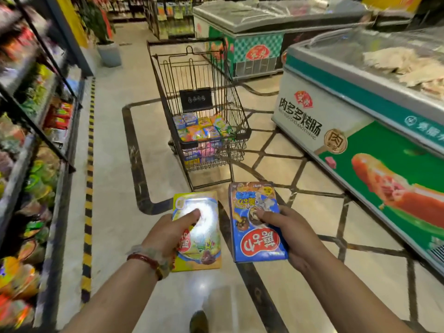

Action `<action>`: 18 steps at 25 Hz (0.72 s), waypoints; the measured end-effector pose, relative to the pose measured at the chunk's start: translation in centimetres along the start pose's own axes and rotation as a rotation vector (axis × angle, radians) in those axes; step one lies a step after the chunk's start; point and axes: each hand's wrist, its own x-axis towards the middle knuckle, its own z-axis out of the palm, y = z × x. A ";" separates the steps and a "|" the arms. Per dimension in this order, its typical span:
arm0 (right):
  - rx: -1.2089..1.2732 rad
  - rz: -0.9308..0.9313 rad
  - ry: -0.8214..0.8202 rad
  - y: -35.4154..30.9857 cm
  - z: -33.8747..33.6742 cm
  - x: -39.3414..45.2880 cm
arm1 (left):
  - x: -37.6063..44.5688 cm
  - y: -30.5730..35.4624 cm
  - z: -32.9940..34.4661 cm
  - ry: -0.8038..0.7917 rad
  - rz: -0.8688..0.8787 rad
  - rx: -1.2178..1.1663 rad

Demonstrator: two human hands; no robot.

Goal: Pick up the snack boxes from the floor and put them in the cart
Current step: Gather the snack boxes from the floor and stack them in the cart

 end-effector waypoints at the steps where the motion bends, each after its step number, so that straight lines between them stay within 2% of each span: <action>1: 0.001 0.002 -0.002 -0.7 0.2 1.7 | 1.6 0.8 0.2 -0.005 0.004 -0.014; 12: 0.031 0.029 0.002 -10.5 7.6 25.1 | 24.7 13.7 0.1 0.000 -0.008 -0.020; 18: 0.022 0.103 0.018 -14.2 9.8 34.7 | 34.8 19.3 -0.3 0.022 -0.004 -0.001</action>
